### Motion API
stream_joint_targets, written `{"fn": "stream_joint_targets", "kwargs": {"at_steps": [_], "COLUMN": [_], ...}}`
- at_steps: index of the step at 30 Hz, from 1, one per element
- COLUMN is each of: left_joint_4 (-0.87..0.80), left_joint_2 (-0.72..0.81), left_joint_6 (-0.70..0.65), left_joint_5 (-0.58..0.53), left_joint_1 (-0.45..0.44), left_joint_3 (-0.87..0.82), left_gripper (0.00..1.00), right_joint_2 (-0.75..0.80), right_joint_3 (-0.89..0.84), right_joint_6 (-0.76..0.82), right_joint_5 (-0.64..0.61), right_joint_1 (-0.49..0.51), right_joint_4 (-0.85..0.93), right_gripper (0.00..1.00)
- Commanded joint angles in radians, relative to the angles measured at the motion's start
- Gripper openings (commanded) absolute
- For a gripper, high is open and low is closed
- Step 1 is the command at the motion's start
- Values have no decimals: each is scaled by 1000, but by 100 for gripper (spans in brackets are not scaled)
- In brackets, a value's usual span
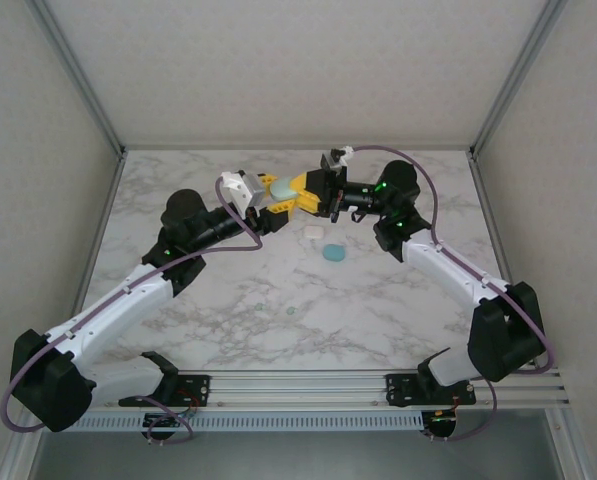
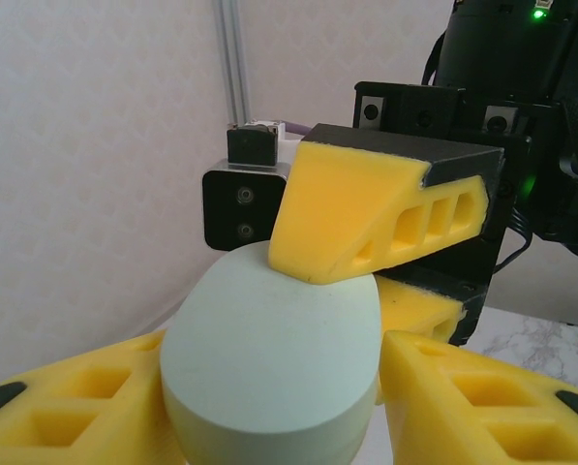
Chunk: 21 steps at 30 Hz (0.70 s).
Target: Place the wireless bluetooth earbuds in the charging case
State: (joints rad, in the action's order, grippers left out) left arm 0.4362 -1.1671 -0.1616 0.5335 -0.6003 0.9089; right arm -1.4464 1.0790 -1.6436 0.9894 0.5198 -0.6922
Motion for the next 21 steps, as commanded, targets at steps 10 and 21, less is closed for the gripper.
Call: {"fn": "stream_joint_targets", "kwargs": {"at_steps": [10,21], "left_joint_4": [-31,-97], "left_joint_2": [-2,-2], "left_joint_6": [-34,-51], "left_joint_5": [34,34], "left_joint_1": [-26,-27], "left_joint_3": [20,35], "left_gripper": [47,29], "right_joint_2": [-28,8], "right_joint_3": [-14,-19], "right_joint_6": [-46,91], "right_joint_5": [-32,-44], "right_joint_1": [9,10], "right_joint_4": [-110,59], "right_gripper": [17,28]}}
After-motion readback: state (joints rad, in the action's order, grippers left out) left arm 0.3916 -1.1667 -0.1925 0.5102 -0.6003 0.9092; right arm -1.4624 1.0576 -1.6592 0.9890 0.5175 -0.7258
